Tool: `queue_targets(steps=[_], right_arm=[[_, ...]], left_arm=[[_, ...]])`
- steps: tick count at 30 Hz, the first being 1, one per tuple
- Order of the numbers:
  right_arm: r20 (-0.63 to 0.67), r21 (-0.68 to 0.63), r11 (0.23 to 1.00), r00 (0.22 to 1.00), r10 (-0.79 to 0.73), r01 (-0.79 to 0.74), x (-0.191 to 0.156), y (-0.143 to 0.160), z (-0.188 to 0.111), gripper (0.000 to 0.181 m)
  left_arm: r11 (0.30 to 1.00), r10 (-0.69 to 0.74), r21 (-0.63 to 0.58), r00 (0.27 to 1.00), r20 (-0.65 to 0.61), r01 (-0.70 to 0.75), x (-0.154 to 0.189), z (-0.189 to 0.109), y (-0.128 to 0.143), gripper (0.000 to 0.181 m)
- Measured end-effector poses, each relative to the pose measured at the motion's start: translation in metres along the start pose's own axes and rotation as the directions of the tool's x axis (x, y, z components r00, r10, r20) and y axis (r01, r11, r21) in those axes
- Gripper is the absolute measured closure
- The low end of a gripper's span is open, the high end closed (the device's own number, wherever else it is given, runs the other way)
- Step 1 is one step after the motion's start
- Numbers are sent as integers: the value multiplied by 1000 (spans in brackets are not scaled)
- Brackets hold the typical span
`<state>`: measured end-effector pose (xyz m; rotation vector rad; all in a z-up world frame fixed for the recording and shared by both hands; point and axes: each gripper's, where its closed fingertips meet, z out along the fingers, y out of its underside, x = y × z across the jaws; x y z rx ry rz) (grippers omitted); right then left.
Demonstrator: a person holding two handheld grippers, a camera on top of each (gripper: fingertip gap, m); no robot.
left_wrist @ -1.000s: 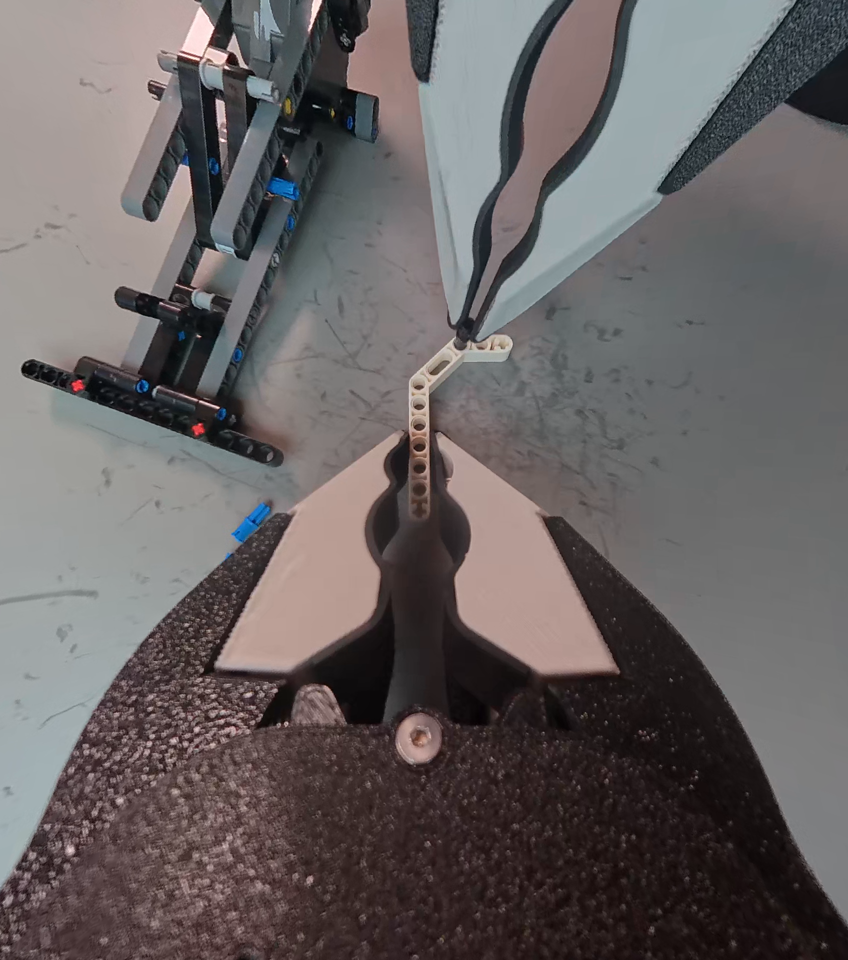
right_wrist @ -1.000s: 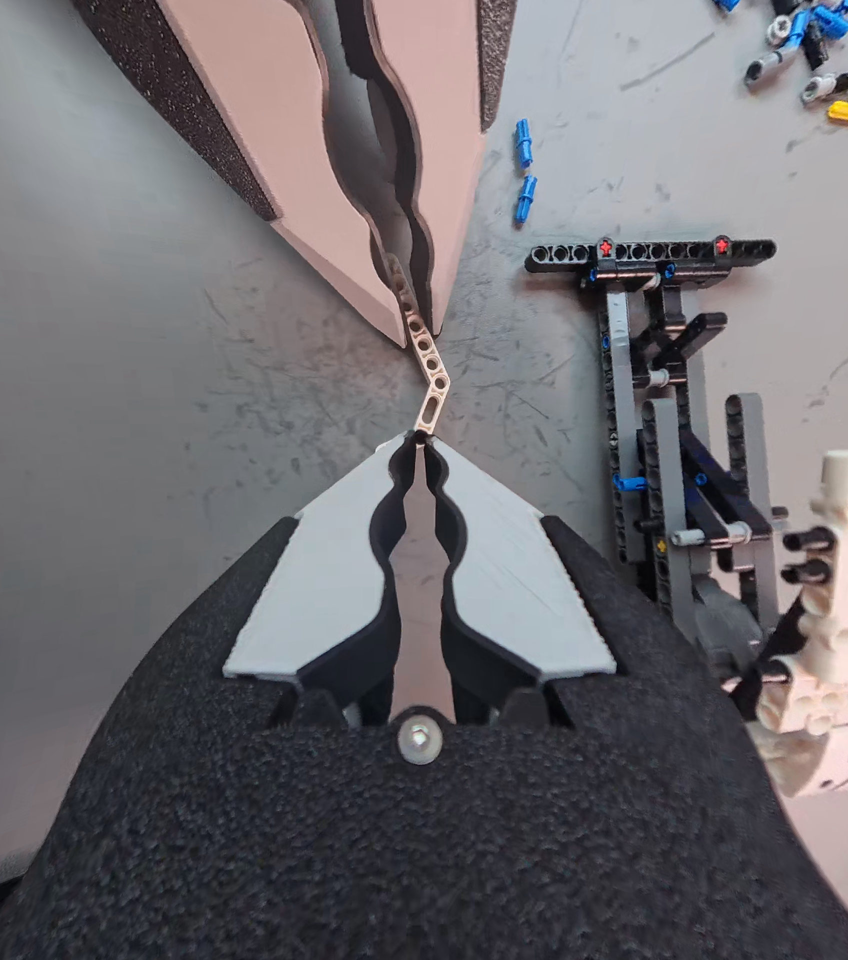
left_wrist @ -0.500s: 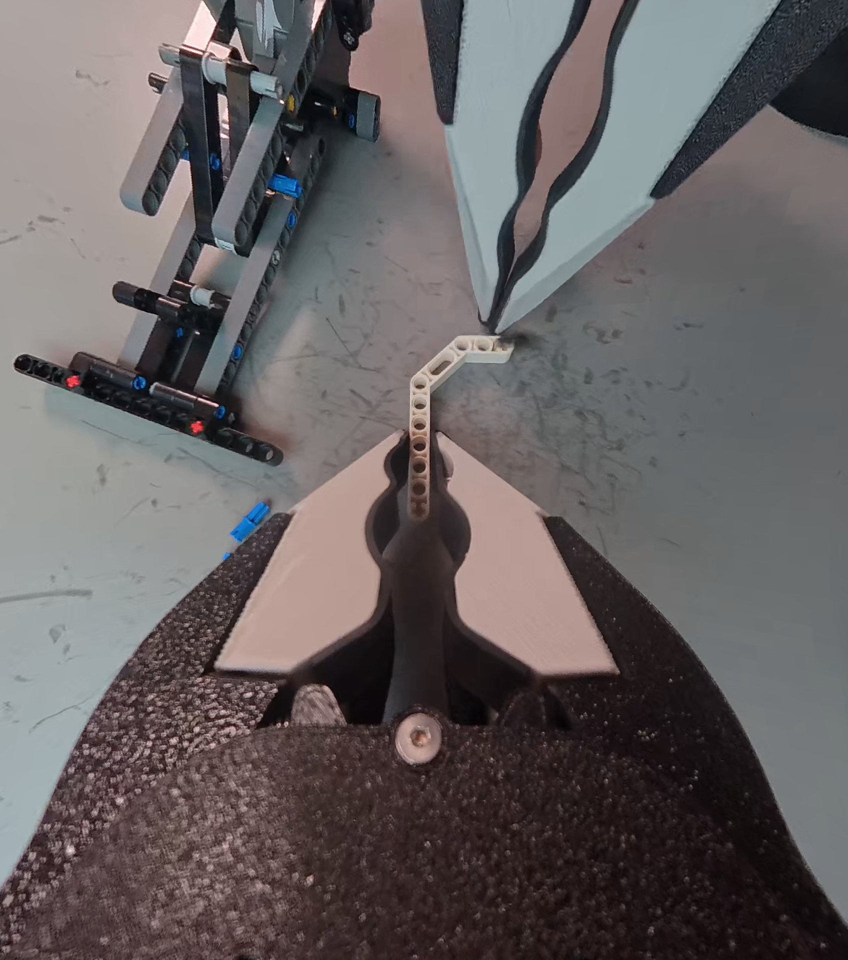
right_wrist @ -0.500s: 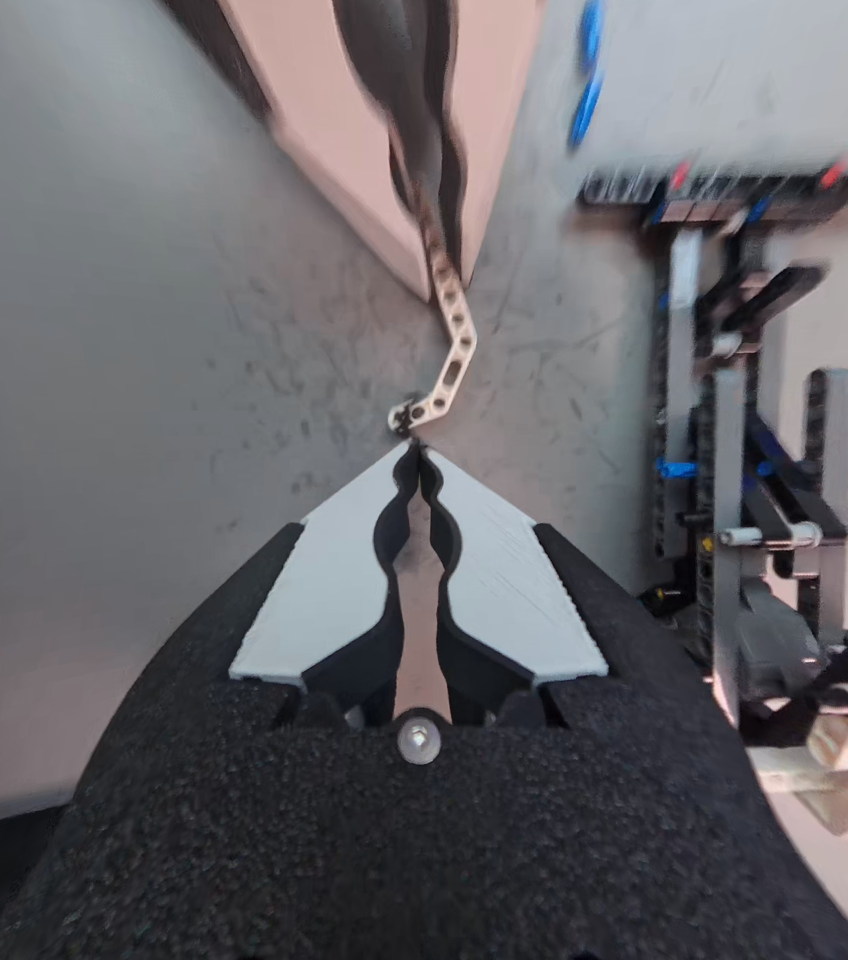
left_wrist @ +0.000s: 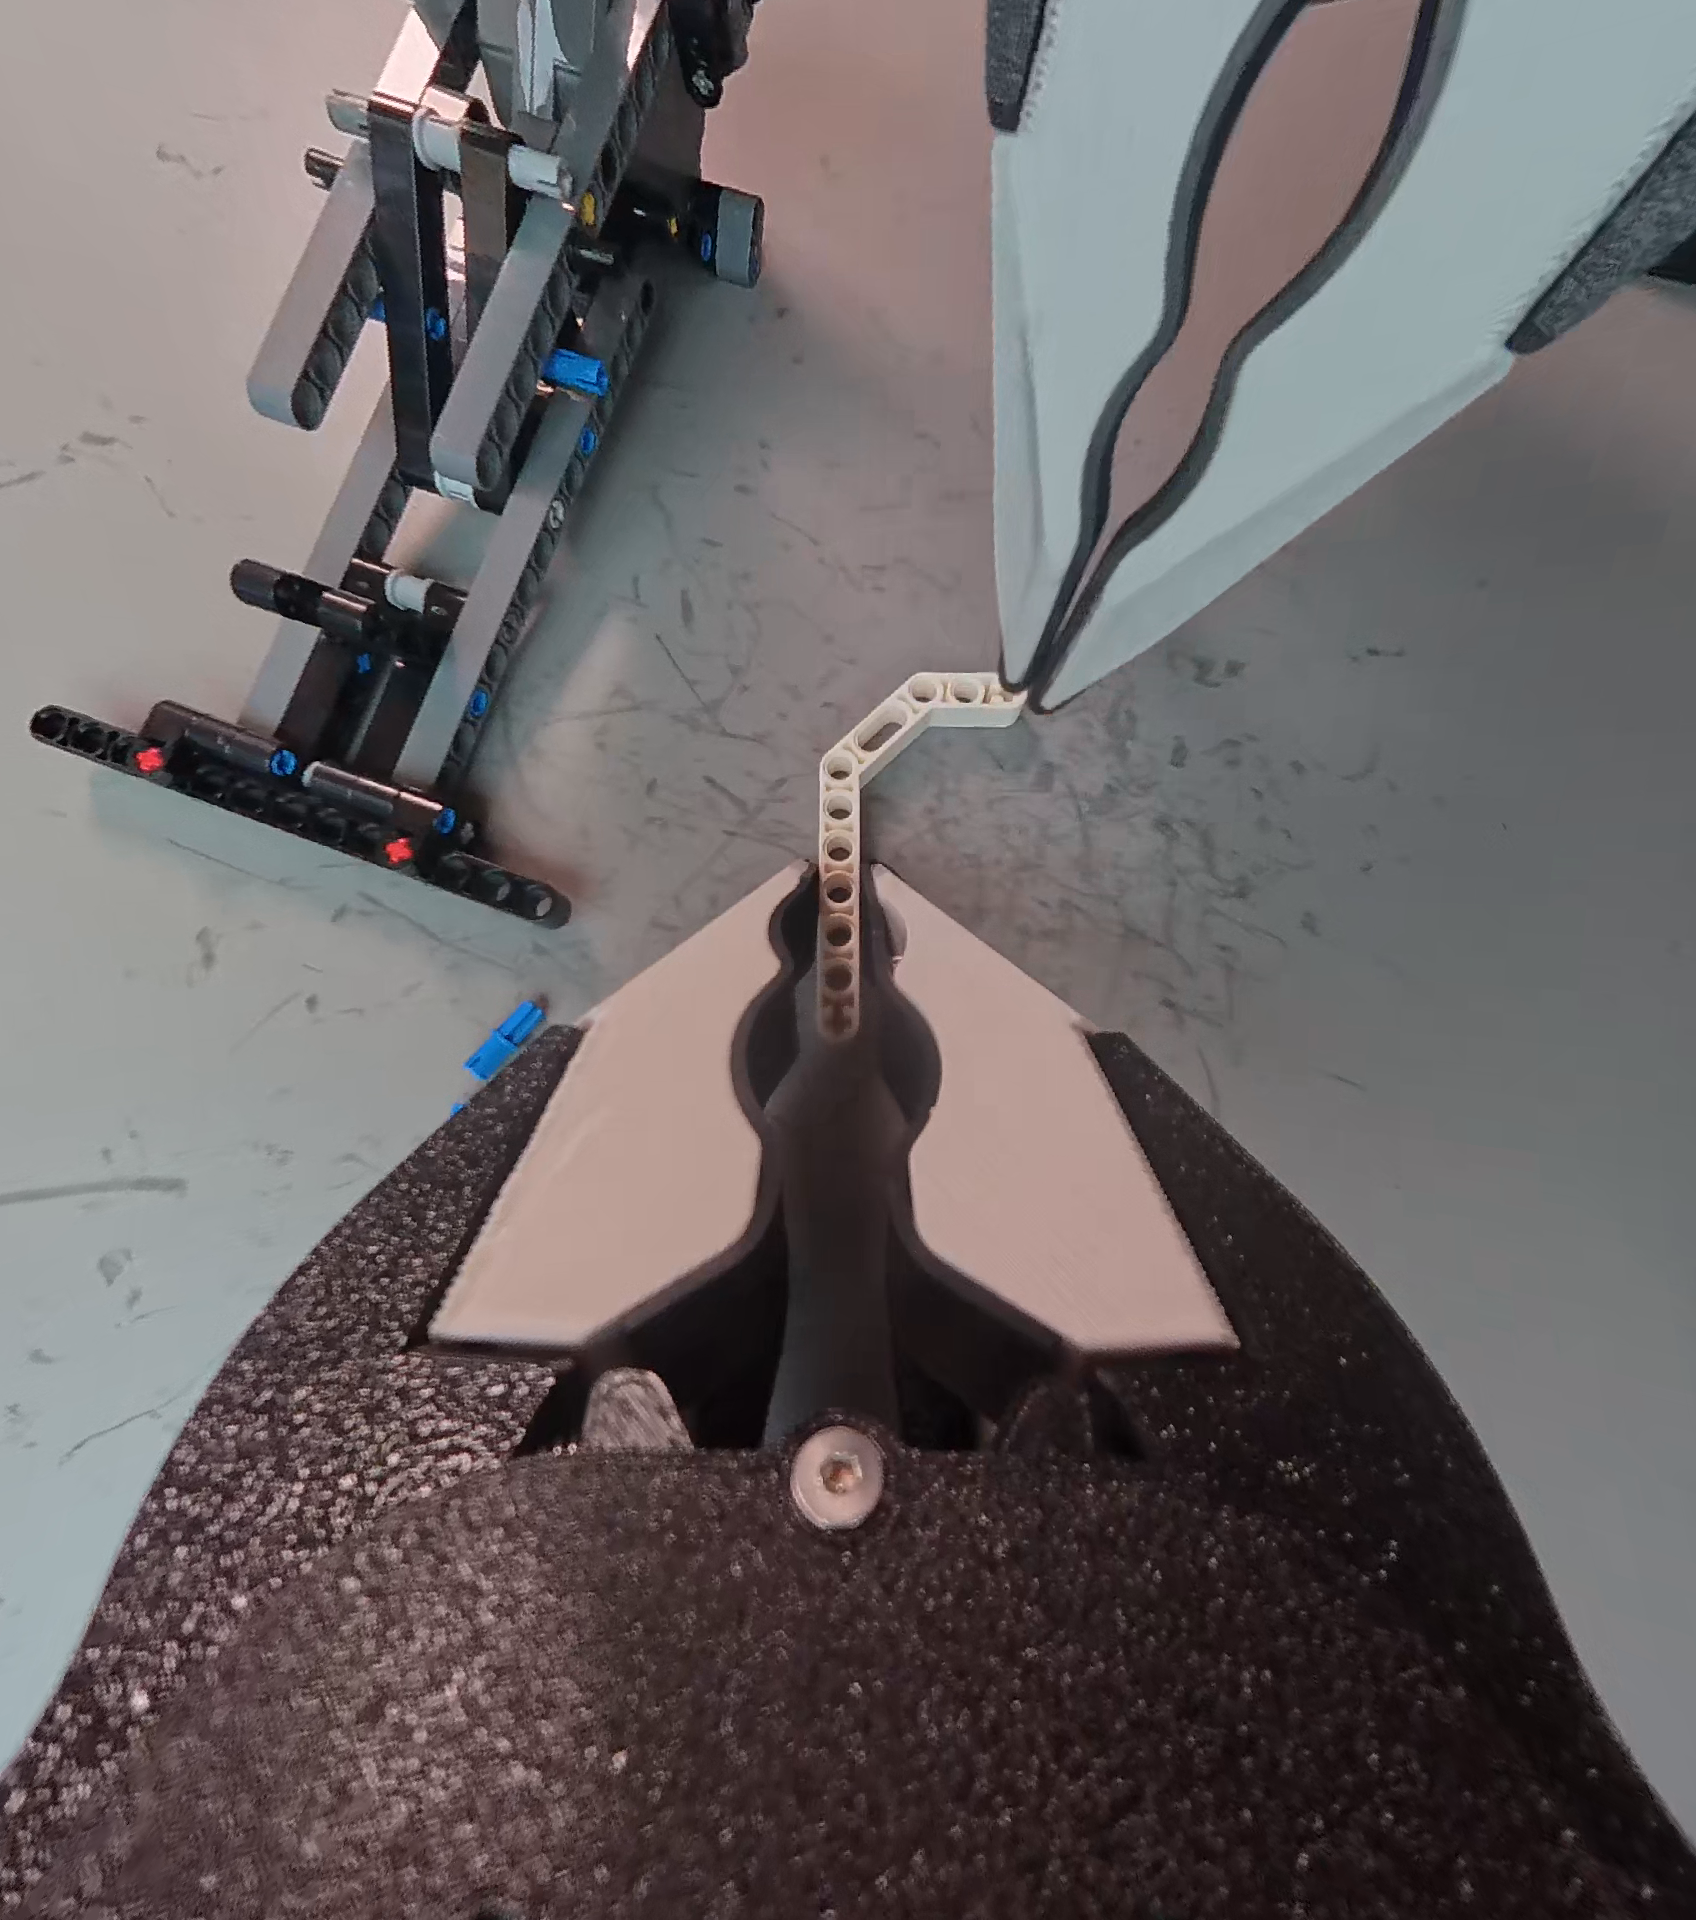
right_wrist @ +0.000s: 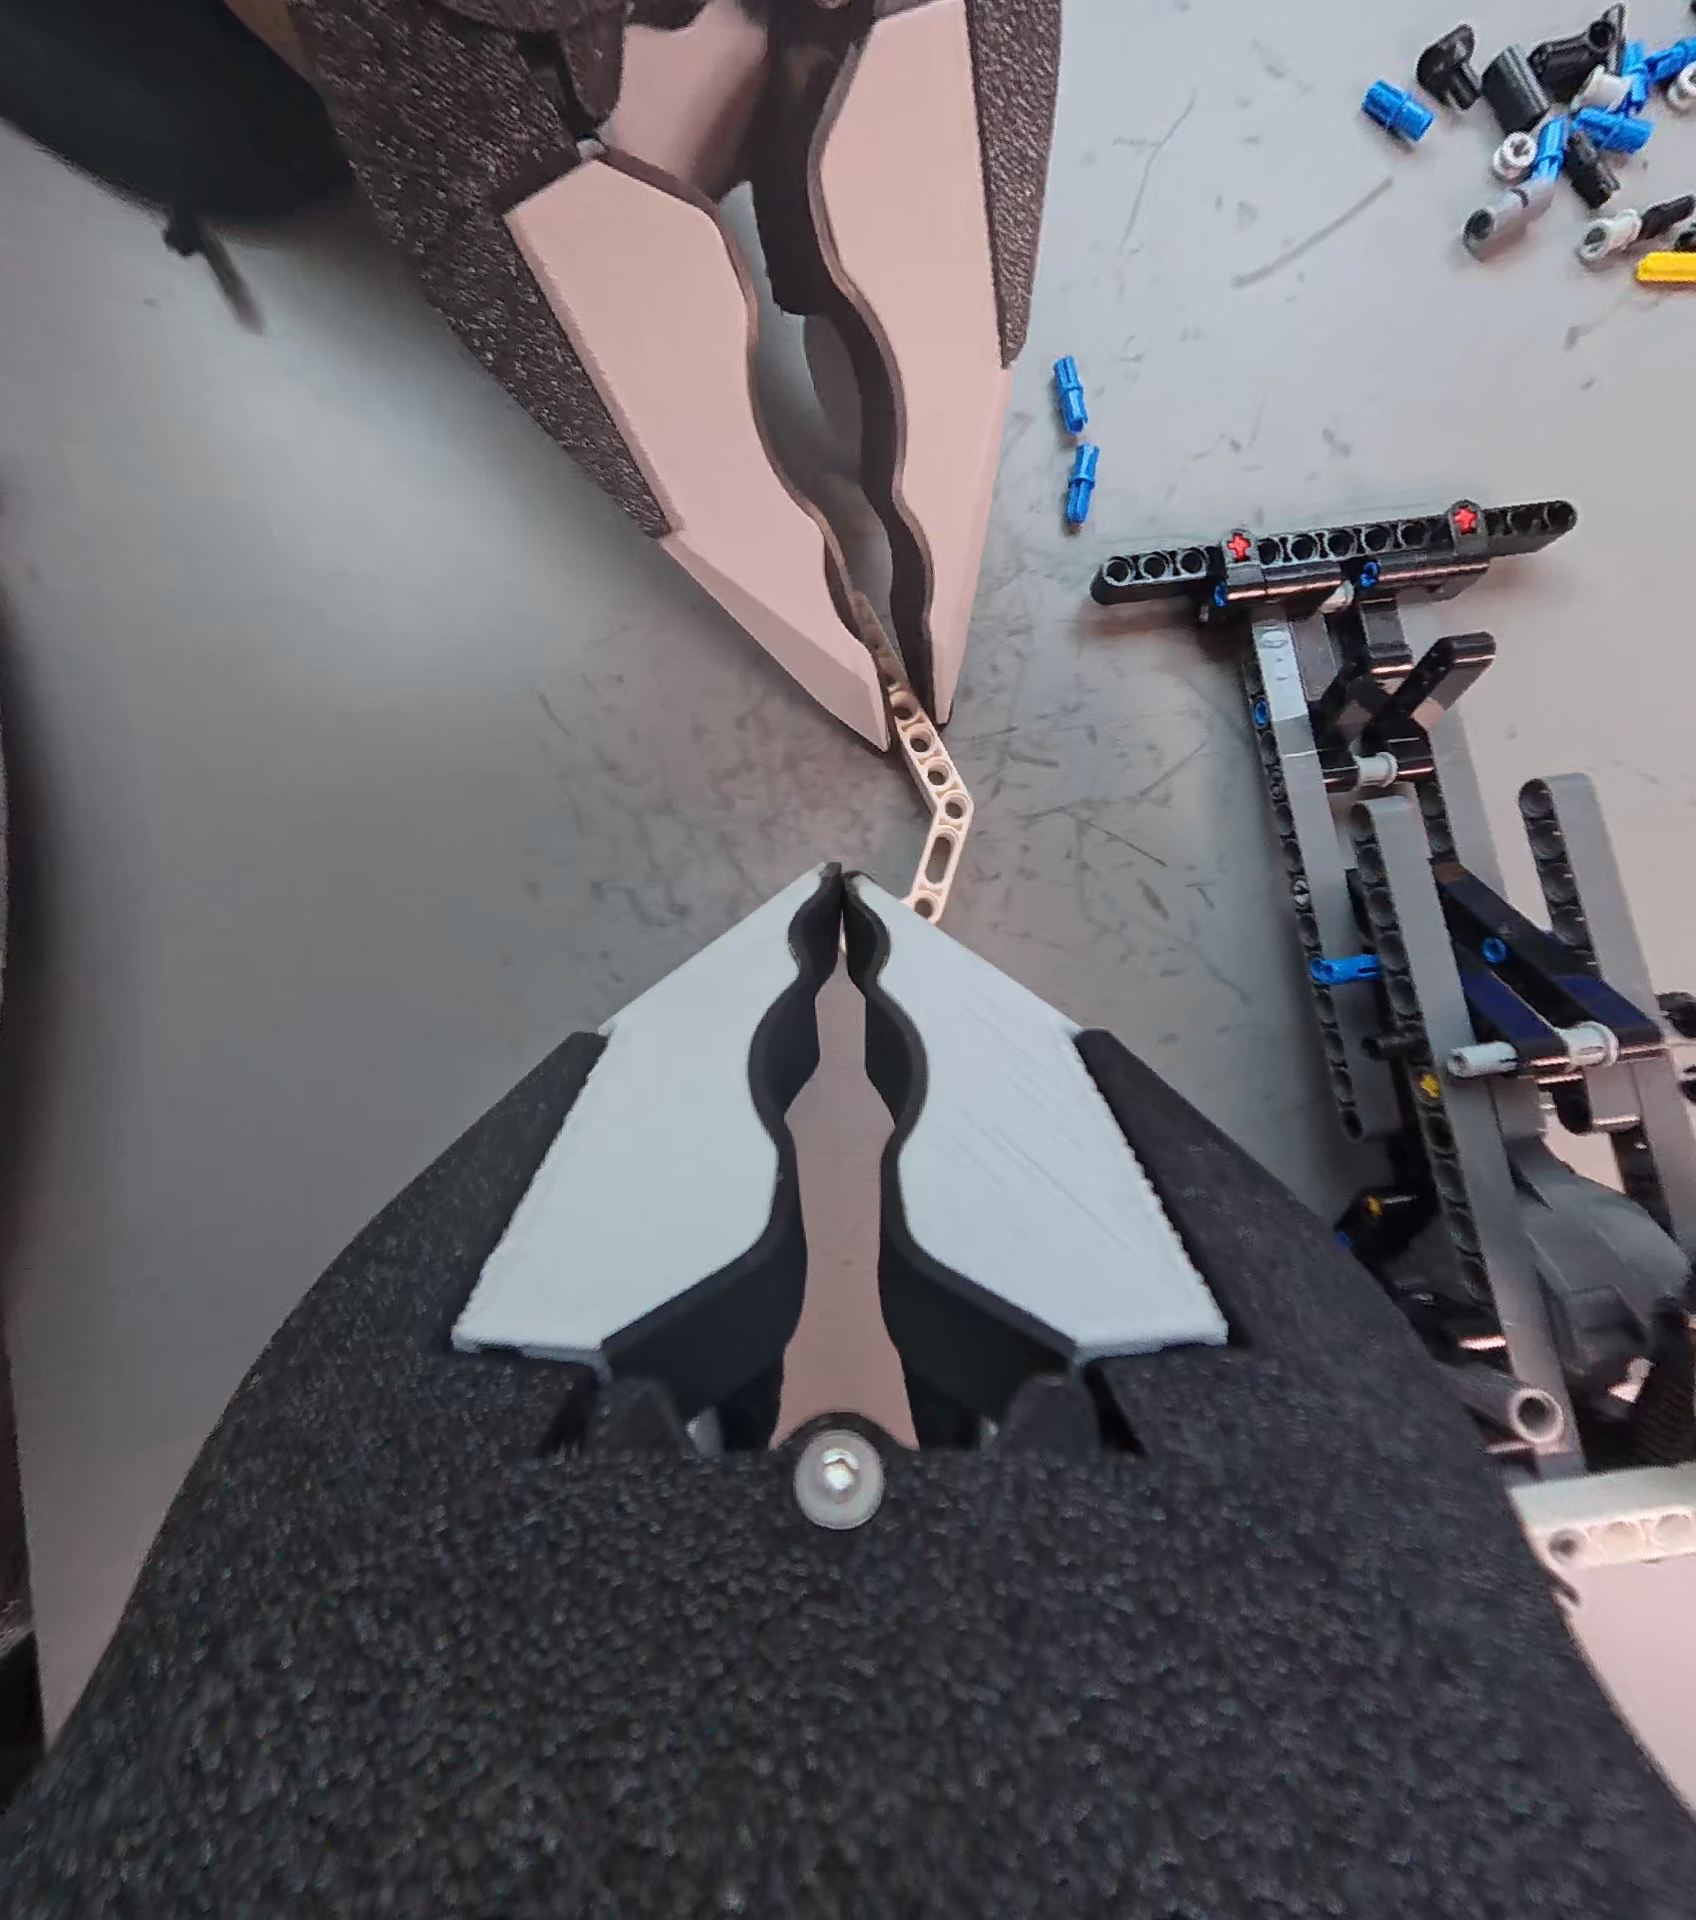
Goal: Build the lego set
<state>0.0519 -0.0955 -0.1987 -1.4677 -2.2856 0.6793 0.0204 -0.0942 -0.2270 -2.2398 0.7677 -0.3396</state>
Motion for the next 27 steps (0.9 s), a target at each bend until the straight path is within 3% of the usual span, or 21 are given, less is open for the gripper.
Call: queue_targets(steps=[5, 7, 8, 12, 13, 16, 20, 24, 27], right_arm=[[43, 69, 998, 999, -4, 1, -23, -13, -3, 181], [65, 105, 994, 998, -1, -5, -33, -18, -2, 176], [74, 128, 992, 997, 2, -12, -37, -21, -1, 171], [58, 226, 973, 998, 40, -52, -38, -26, -3, 158], [48, 249, 966, 997, 59, -69, -35, -25, -6, 157], [9, 304, 945, 993, 122, -119, -27, -15, -18, 158], [-43, 350, 920, 978, 205, -178, -18, 8, -35, 160], [-71, 397, 892, 961, 266, -218, -15, 22, -41, 162], [-97, 435, 878, 959, 265, -199, -14, 20, -47, 163]], left_arm=[[1000, 13, 12, 1000, -10, -13, -1, -2, -1, 174], [997, 18, 81, 999, -27, -16, -3, -10, -11, 161], [992, 16, 128, 999, -30, -12, -6, -19, -18, 150], [938, 16, 345, 1000, 23, -23, -31, -90, -48, 143], [932, 23, 360, 999, 27, -31, -33, -108, -46, 149], [972, -30, 232, 998, -55, 42, -20, -135, -1, 157], [988, -153, 6, 982, -108, 155, 24, -138, 64, 157], [973, -154, -180, 987, -46, 143, 63, -124, 101, 158], [964, -117, -239, 993, 19, 118, 74, -113, 110, 160]])
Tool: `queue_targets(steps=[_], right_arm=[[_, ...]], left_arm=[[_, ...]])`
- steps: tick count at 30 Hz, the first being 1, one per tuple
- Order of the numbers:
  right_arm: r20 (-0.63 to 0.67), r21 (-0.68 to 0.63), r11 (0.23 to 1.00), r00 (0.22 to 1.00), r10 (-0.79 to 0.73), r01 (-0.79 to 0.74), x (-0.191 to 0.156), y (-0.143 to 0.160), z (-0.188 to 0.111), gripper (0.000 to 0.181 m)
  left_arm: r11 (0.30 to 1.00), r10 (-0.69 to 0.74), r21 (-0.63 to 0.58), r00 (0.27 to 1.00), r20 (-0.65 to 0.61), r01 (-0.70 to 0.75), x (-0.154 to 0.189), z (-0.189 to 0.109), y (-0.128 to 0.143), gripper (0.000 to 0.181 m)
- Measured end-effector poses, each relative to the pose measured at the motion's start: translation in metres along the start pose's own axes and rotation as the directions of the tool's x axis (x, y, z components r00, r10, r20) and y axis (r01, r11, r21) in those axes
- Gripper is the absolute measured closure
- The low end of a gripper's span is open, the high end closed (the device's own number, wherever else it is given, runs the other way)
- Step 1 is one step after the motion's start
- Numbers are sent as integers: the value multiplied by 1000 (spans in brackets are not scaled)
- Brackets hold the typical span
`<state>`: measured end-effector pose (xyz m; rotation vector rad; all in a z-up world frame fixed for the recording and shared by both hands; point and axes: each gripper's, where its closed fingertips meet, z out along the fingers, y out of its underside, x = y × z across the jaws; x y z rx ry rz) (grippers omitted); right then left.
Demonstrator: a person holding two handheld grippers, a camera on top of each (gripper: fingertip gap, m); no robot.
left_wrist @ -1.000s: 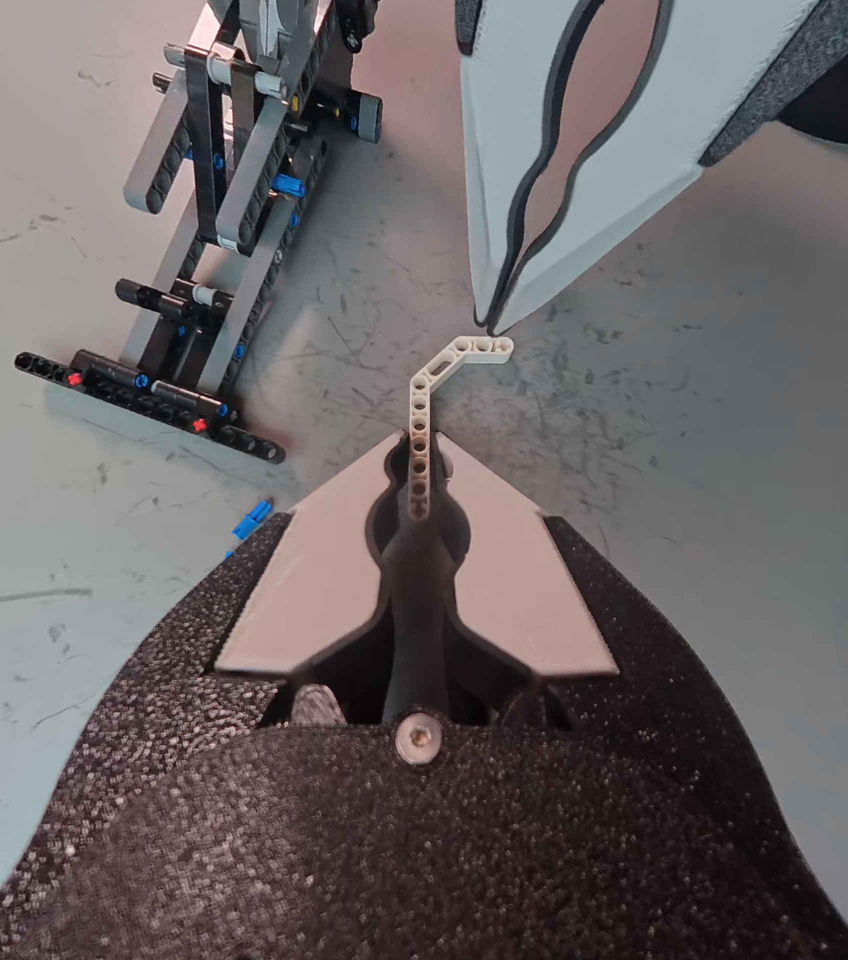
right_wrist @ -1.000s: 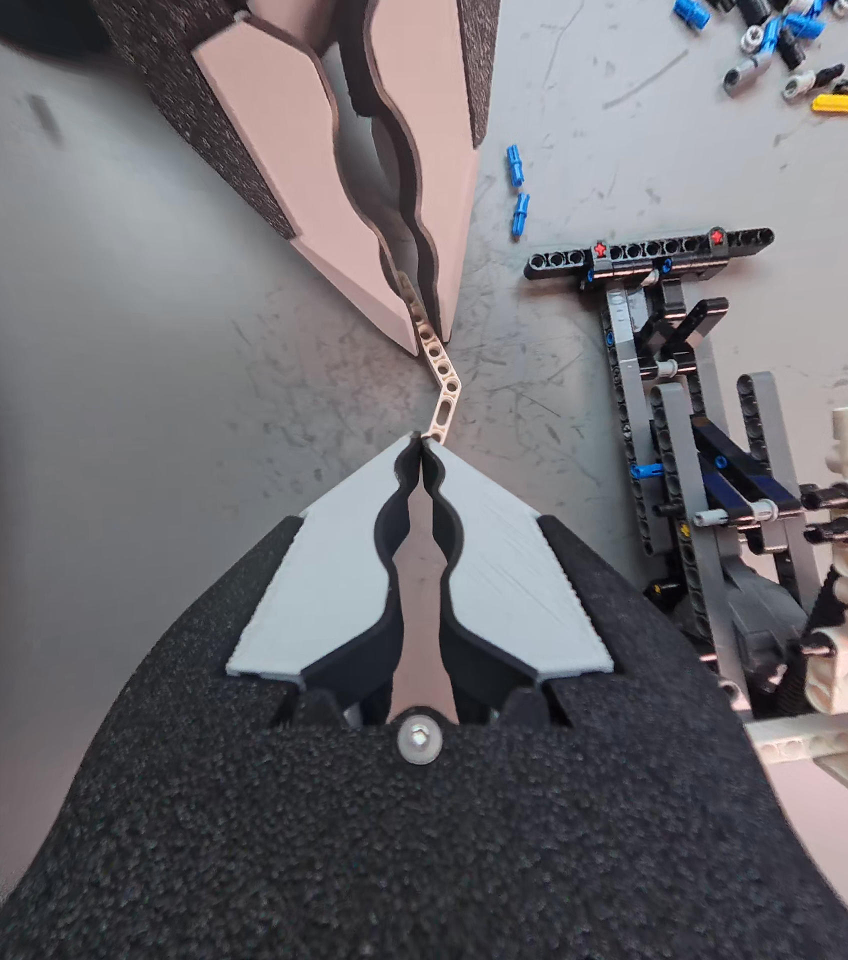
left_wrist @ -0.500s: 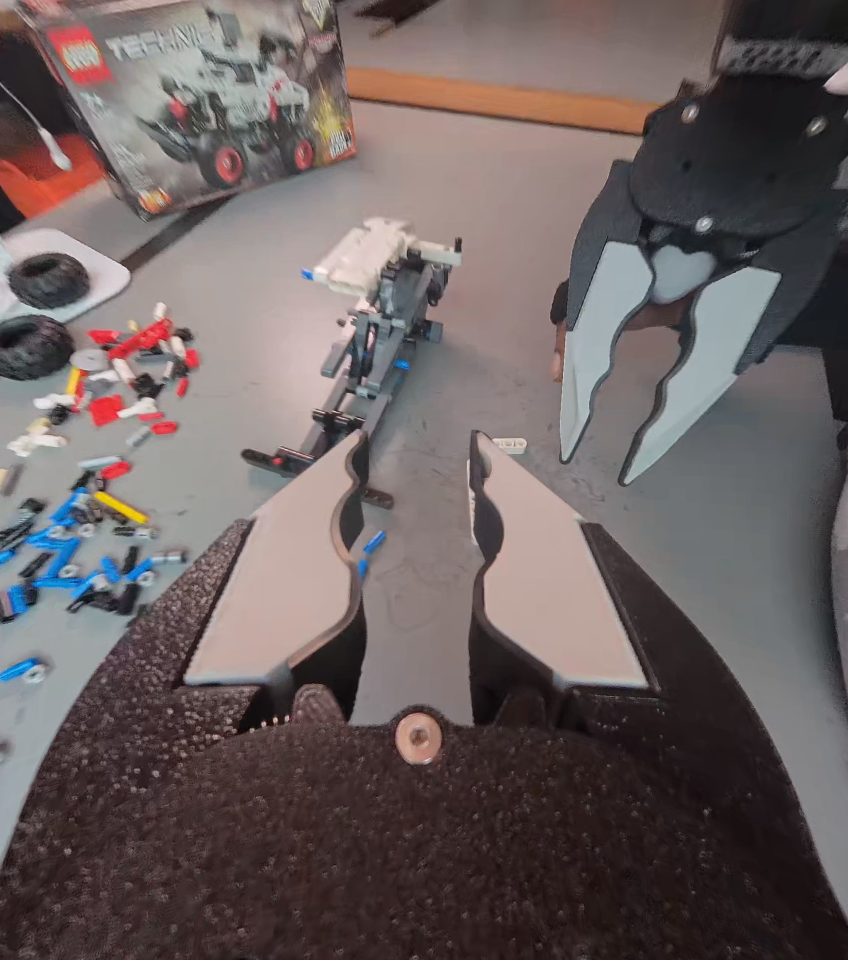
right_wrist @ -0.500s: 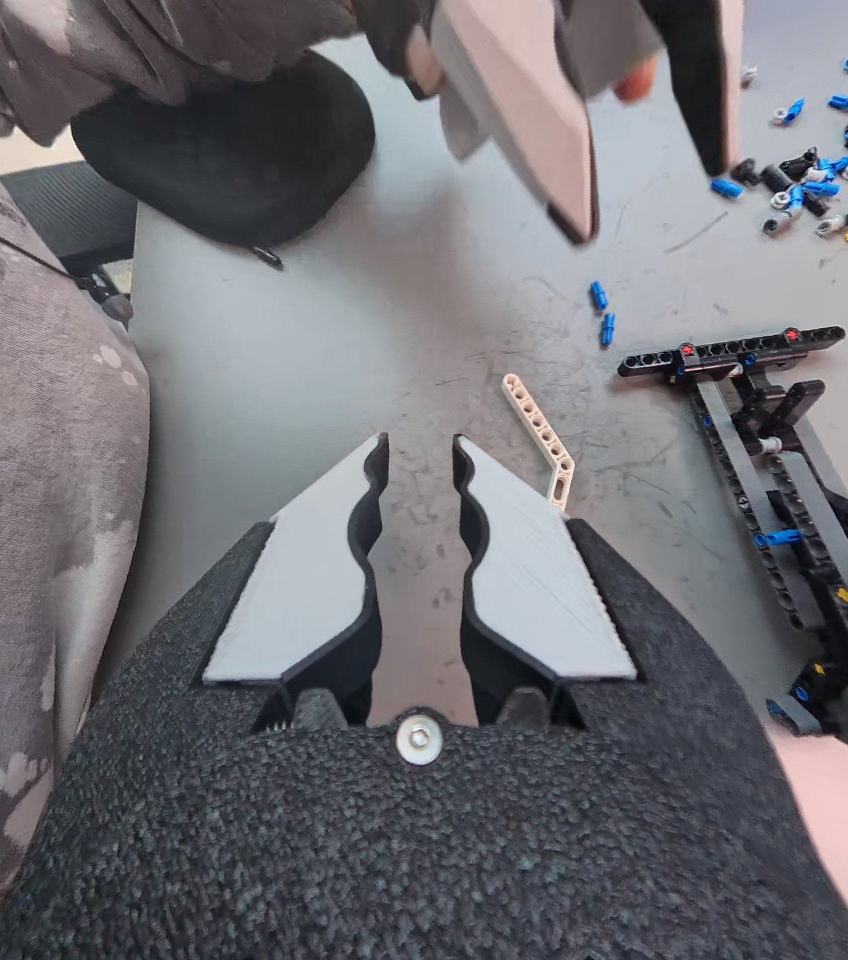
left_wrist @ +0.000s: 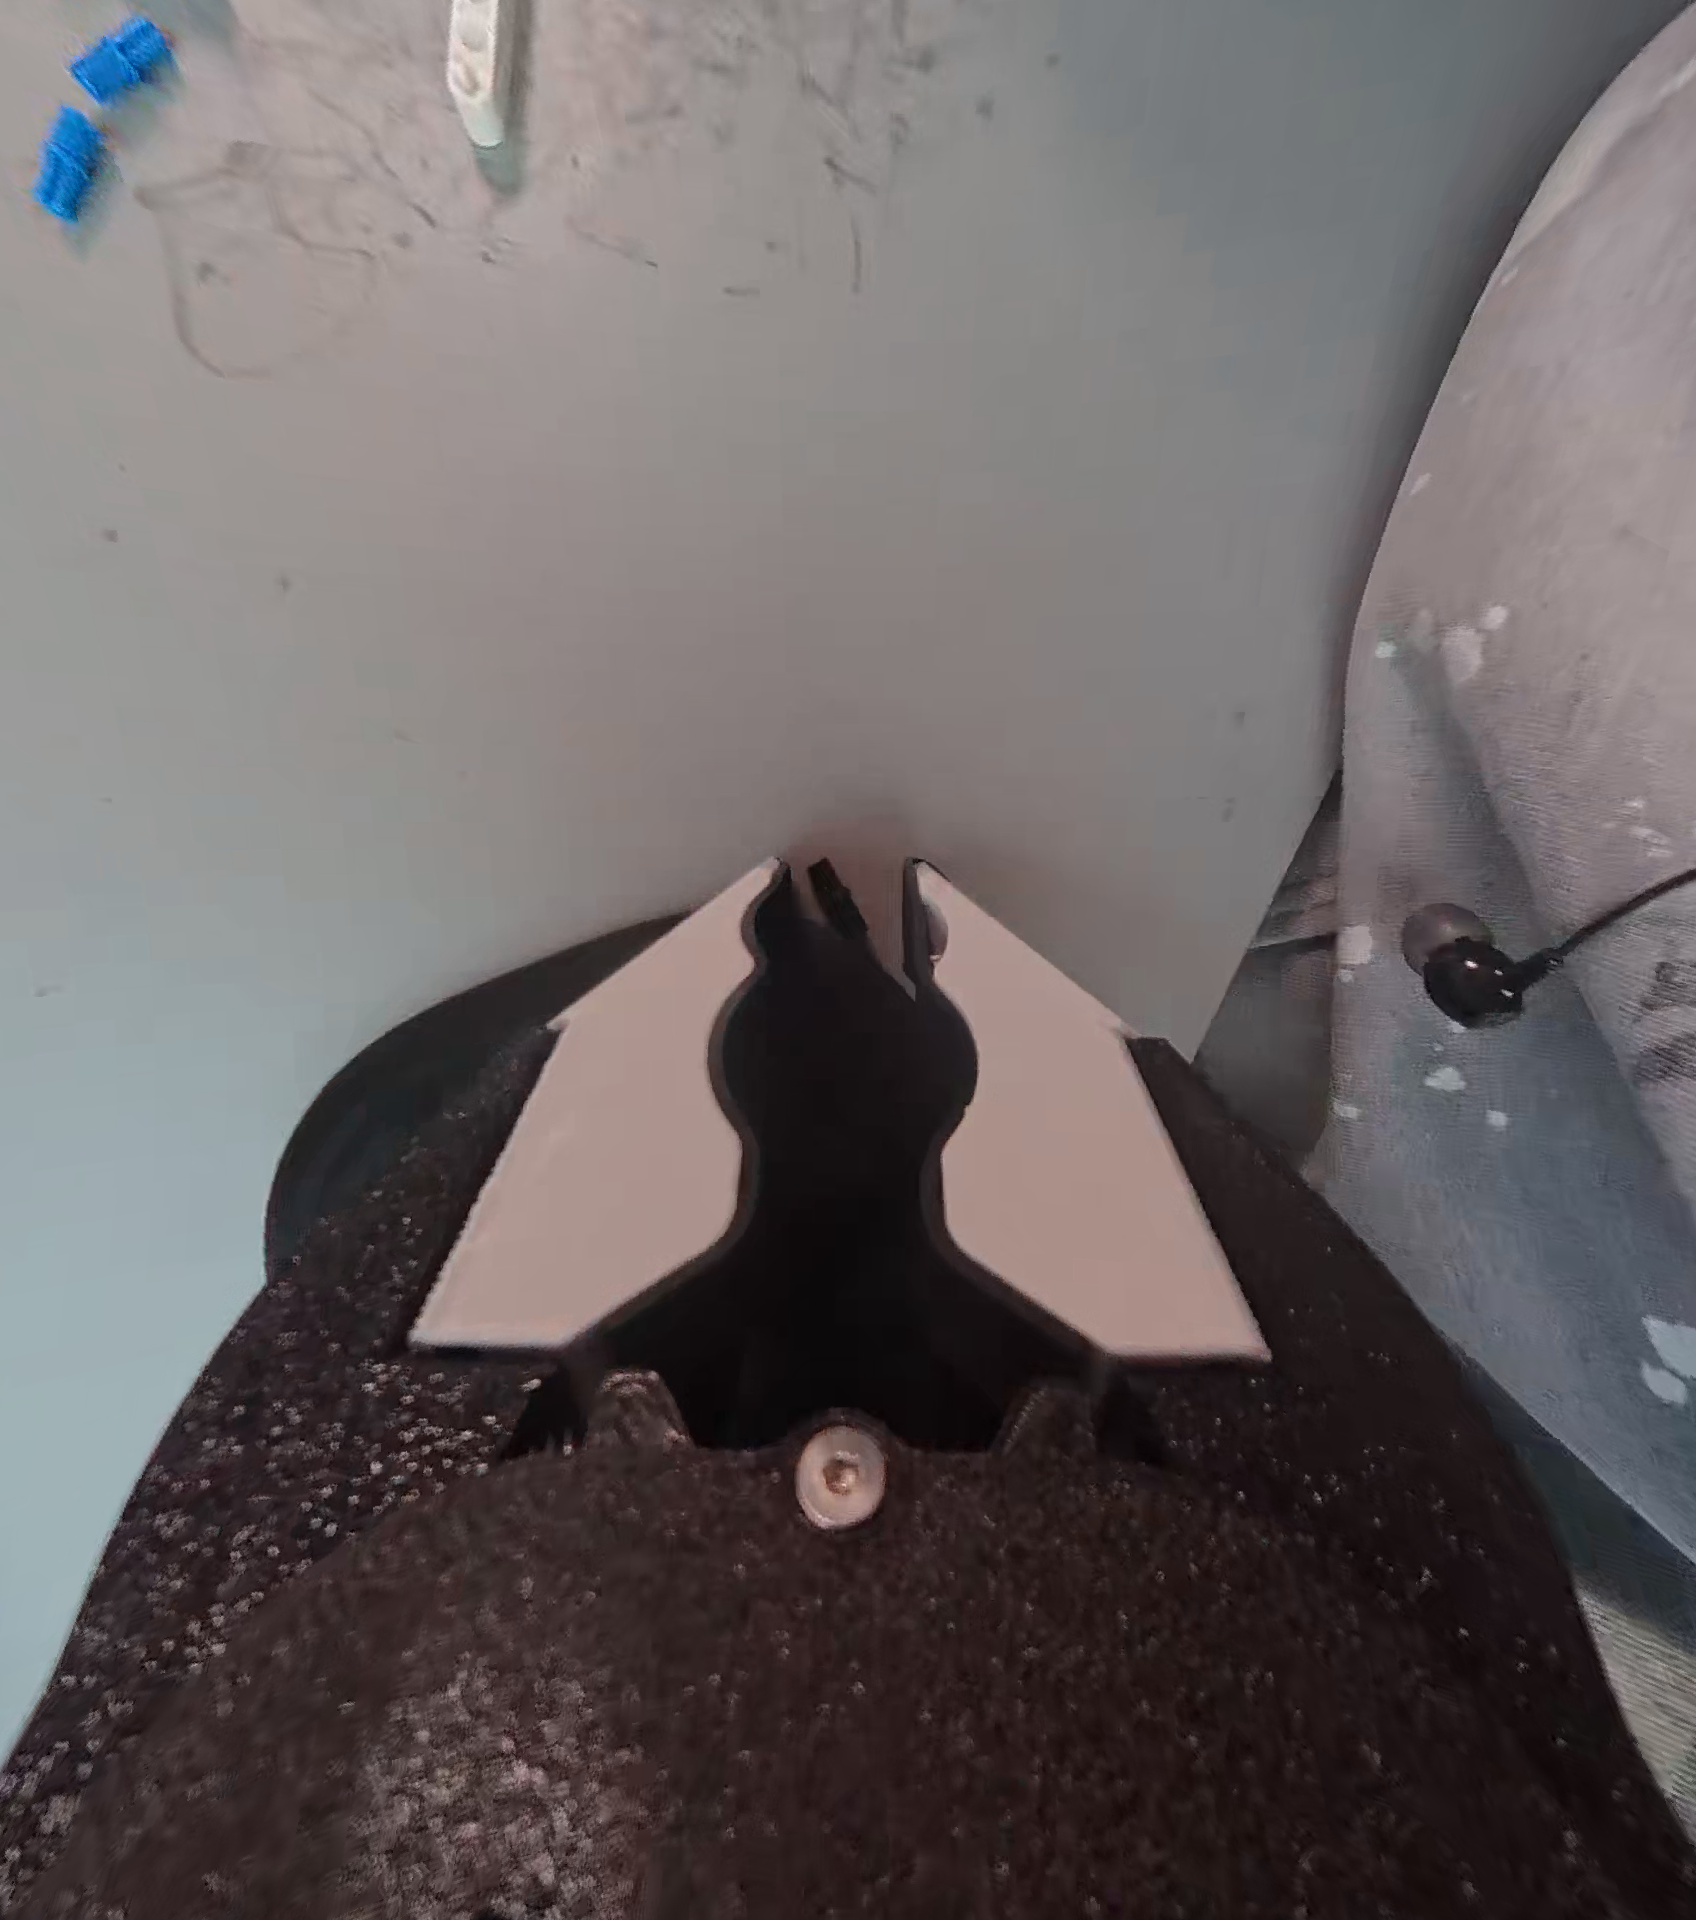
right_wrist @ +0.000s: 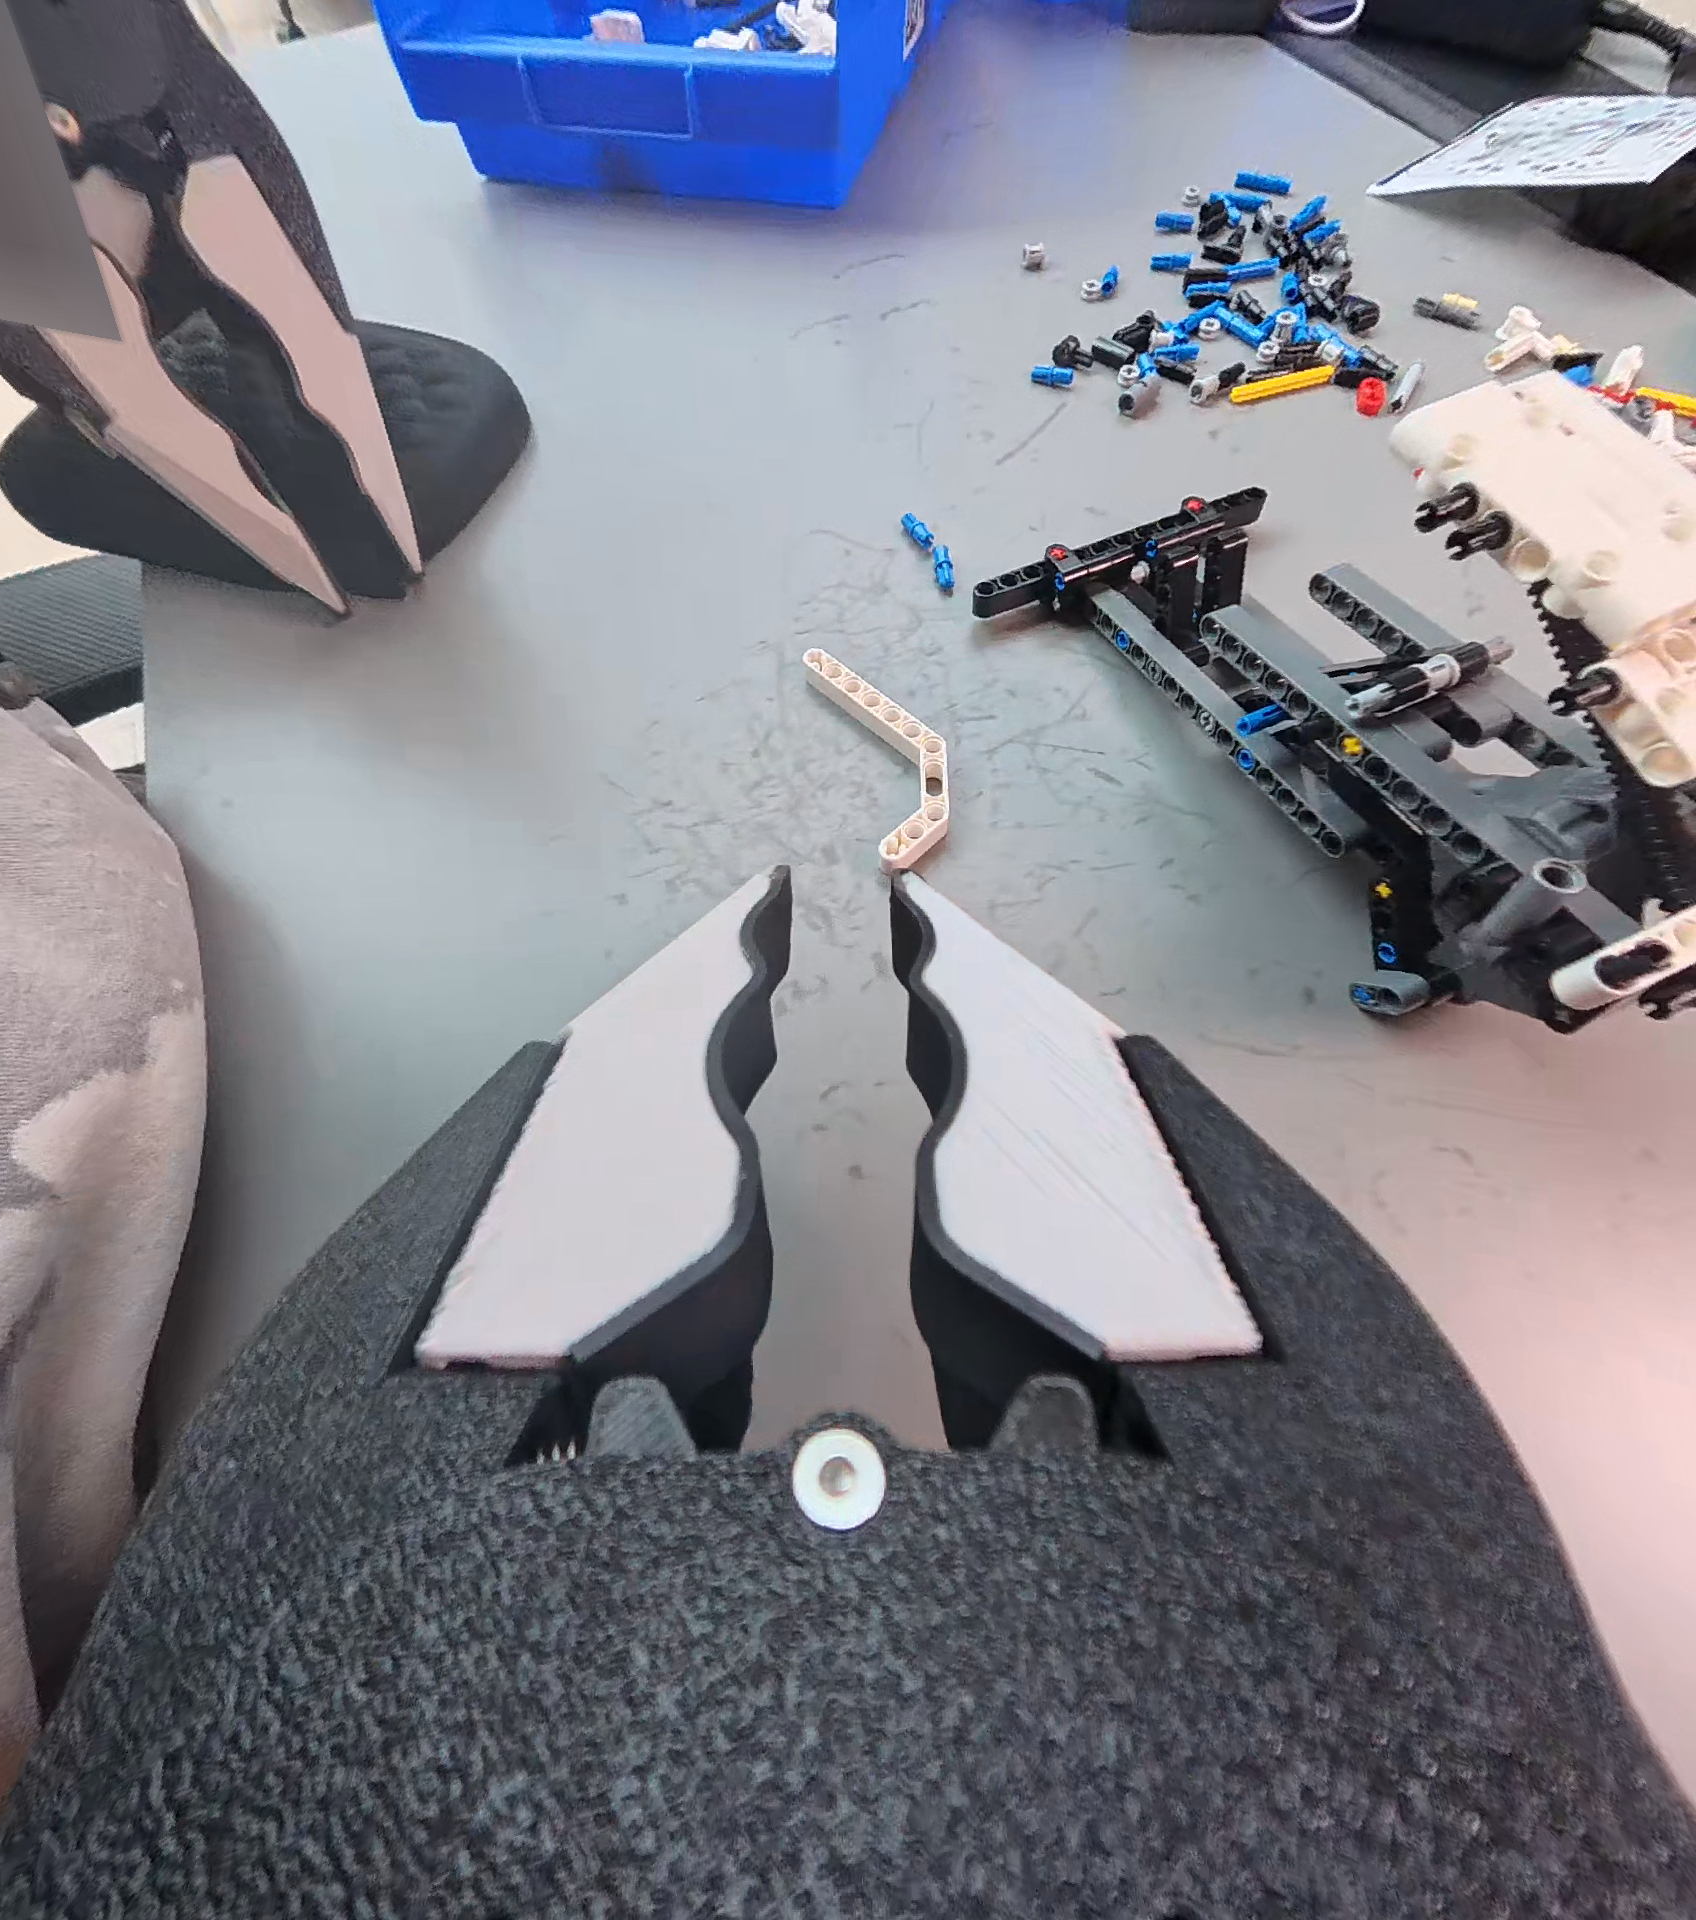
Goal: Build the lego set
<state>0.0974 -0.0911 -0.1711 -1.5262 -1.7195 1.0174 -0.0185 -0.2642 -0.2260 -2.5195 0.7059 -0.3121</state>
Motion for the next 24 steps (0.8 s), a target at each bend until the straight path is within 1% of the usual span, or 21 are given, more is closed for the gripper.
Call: queue_targets(steps=[2, 3, 5, 6, 7, 9, 11, 12, 13, 14, 15, 17, 19, 20, 22, 24], right_arm=[[2, 8, 1000, 1000, -1, 1, -1, -1, -2, 163], [5, 12, 1000, 1000, -5, 5, -2, -1, -2, 163], [12, 21, 1000, 1000, -17, 17, -4, -2, -3, 163], [18, 28, 999, 1000, -24, 24, -6, -4, -3, 163], [29, 41, 999, 999, -30, 28, -9, -6, -3, 164], [75, 84, 996, 996, -43, 36, -20, -14, -1, 165], [151, 157, 985, 985, -88, 64, -40, -29, 2, 165], [187, 205, 974, 972, -139, 100, -53, -38, 3, 164], [203, 267, 950, 955, -217, 160, -65, -49, 3, 162], [202, 330, 914, 928, -313, 236, -78, -59, 0, 162], [191, 373, 872, 893, -408, 318, -89, -66, -1, 161], [118, 396, 796, 834, -539, 458, -95, -79, 1, 155], [32, 410, 731, 793, -609, 545, -93, -95, 0, 153], [1, 412, 711, 780, -626, 570, -90, -102, -2, 153], [-2, 396, 690, 752, -659, 606, -88, -104, -4, 158], [0, 384, 682, 738, -675, 623, -86, -104, -6, 160]], left_arm=[[999, 37, -21, 997, 65, -36, -2, 1, 0, 164], [998, 55, -29, 996, 72, -53, -1, 1, 0, 166], [997, 70, -32, 996, 58, -68, 1, 1, 0, 177], [998, 65, -19, 997, 43, -64, 1, 1, -1, 177], [998, 47, 30, 999, 14, -47, 2, -1, -8, 177], [974, 17, 225, 993, -116, 9, 10, -12, -39, 177], [906, 20, 413, 966, -257, 91, 18, -29, -78, 177], [865, 47, 480, 928, -371, 148, 26, -39, -96, 177], [831, 62, 506, 866, -496, 230, 33, -48, -112, 177], [798, 56, 510, 803, -593, 321, 32, -53, -127, 177], [771, 55, 495, 732, -679, 401, 32, -58, -141, 178], [761, 87, 429, 579, -811, 486, 37, -63, -160, 178], [766, 104, 375, 475, -874, 522, 41, -63, -176, 178], [775, 115, 353, 431, -895, 525, 45, -63, -181, 178], [784, 135, 336, 385, -913, 522, 49, -61, -189, 178], [786, 144, 324, 353, -924, 526, 49, -61, -192, 178]])
